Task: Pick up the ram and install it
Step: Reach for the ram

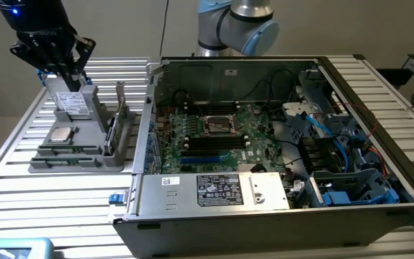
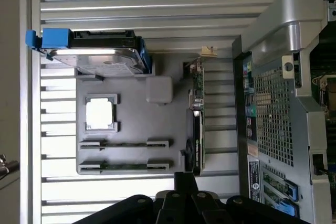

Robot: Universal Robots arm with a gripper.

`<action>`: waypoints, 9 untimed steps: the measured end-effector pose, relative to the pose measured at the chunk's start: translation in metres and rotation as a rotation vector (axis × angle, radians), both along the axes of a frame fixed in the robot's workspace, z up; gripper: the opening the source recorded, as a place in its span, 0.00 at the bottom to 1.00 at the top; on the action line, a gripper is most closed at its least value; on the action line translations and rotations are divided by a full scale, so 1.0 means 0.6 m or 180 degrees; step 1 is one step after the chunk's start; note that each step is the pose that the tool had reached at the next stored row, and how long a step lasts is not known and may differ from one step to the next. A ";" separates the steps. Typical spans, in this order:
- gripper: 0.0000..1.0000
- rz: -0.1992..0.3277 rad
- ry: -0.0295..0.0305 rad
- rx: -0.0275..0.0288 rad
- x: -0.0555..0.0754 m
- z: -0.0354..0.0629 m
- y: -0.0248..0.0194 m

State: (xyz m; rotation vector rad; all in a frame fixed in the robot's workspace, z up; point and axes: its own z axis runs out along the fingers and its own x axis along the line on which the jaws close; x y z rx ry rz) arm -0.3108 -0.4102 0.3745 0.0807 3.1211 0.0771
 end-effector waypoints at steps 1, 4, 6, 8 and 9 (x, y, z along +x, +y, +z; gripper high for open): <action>0.11 0.0007 0.0005 0.0000 -0.001 -0.001 -0.0006; 0.11 0.0026 0.0020 -0.0001 -0.003 -0.005 -0.0023; 0.11 0.0038 0.0028 -0.0001 -0.006 -0.008 -0.0031; 0.11 0.0048 0.0032 -0.0004 -0.008 -0.009 -0.0036; 0.11 0.0054 0.0032 -0.0008 -0.009 -0.010 -0.0039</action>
